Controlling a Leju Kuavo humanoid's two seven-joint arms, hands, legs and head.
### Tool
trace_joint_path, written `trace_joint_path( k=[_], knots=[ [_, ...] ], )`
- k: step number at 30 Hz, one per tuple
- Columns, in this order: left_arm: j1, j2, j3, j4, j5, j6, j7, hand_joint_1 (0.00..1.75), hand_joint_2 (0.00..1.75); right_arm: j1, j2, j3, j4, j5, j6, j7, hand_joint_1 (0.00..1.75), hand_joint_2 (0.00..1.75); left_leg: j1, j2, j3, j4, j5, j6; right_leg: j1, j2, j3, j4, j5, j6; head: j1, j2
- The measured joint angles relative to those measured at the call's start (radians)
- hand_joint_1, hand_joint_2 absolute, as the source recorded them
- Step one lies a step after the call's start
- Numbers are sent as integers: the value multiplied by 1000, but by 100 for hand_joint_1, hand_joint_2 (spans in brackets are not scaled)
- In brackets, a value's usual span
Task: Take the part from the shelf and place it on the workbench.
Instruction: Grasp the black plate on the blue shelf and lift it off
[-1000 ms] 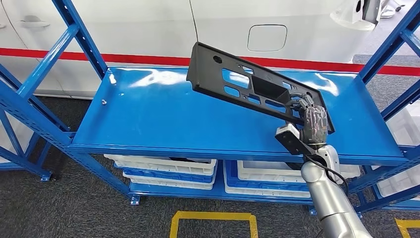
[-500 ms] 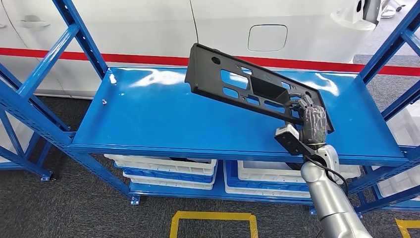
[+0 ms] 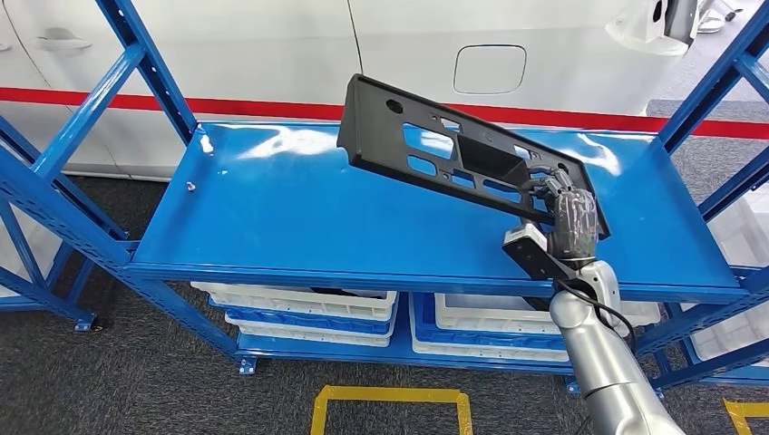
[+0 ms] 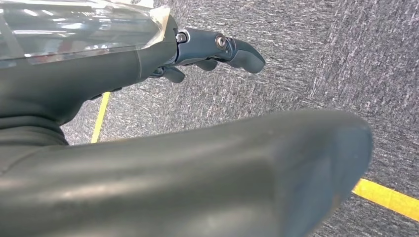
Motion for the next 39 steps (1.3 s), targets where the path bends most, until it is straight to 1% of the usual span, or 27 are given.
trace_joint_path(
  k=[10,25,28,33,36,39],
  knots=[
    [0,-1,10,0,13,-9,2,0,0,-21,3,-5,8,-37,-20,-20,175,175,0,0,0,0,0,0,0,0,0,0,0,0,0,0],
    [0,-1,14,0,11,-8,2,0,0,-22,7,-16,8,-39,-21,-23,175,175,0,0,0,0,0,0,0,0,0,0,0,0,0,0],
    [0,-1,14,0,9,-1,-5,0,0,-16,4,-20,1,-50,-38,-31,175,175,0,-1,1,0,0,0,0,0,0,0,0,0,0,0],
    [1,-2,14,0,11,-1,-18,0,0,32,-32,-55,-100,-75,-86,-35,175,175,0,-3,0,0,0,0,0,-2,0,0,0,0,0,0],
    [1,-1,14,0,17,-13,-37,0,0,85,-67,-91,-206,-84,-107,-29,175,175,0,-3,-1,0,0,0,0,-3,0,-1,0,0,0,0],
    [2,0,14,0,19,-35,-61,0,0,141,-85,-128,-290,-97,-128,-27,175,175,0,-4,-1,0,0,0,0,-3,0,-1,0,0,0,0]
  ],
)
